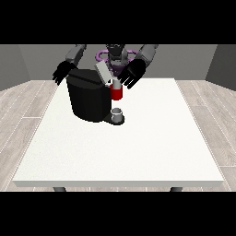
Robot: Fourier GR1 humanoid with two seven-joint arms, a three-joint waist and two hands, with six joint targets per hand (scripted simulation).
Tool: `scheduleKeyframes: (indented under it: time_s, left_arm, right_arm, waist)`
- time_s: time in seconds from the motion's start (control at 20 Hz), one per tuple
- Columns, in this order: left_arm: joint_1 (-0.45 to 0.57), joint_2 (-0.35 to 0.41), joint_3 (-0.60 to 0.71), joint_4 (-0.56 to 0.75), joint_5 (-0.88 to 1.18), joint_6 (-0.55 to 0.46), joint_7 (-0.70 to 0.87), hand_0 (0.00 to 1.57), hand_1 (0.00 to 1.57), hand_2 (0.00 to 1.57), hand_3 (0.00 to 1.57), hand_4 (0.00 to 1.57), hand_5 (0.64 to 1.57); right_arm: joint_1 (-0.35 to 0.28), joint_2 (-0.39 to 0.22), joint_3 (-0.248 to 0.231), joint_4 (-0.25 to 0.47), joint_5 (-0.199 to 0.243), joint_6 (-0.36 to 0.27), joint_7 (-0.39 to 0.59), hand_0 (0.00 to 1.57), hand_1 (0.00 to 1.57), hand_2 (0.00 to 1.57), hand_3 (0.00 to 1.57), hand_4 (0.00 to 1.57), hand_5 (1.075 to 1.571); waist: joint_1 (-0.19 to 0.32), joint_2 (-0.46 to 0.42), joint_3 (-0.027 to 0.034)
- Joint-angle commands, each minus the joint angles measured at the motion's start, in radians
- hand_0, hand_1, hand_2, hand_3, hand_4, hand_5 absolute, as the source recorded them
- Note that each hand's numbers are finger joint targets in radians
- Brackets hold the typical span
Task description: Insert the coffee pod into the coffee machine and close the lid
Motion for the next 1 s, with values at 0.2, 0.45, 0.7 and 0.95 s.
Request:
scheduleKeyframes:
  time_s: [0.2,0.45,0.7,0.95]
  left_arm:
    - [-0.025,0.003,-0.006,0.021,-0.015,-0.032,0.024,1.19,1.19,1.25,1.18,0.49,1.571]
    - [-0.005,-0.026,-0.009,0.026,-0.021,-0.015,0.027,1.23,1.23,1.27,1.18,0.48,1.571]
    - [0.013,-0.051,-0.011,0.024,-0.028,0.023,0.007,1.21,1.21,1.24,1.12,0.46,1.571]
    - [-0.009,0.000,-0.004,0.027,-0.029,-0.026,-0.008,1.13,1.13,1.17,1.00,0.46,1.571]
  right_arm:
    - [-0.034,0.012,-0.003,-0.020,0.000,-0.033,0.052,0.00,0.00,0.00,0.00,0.44,1.571]
    - [0.017,0.009,0.014,0.008,0.022,-0.020,0.001,0.00,0.00,0.00,0.00,0.45,1.571]
    - [-0.019,0.010,-0.001,-0.010,0.013,-0.036,0.023,0.00,0.00,0.00,0.00,0.36,1.571]
    - [-0.049,-0.033,-0.041,-0.002,-0.020,-0.004,0.028,0.00,0.00,0.00,0.00,0.40,1.571]
  waist:
    - [0.011,-0.021,-0.0002]
    - [0.009,-0.004,-0.0002]
    - [0.016,0.011,-0.0002]
    - [0.024,0.022,-0.0001]
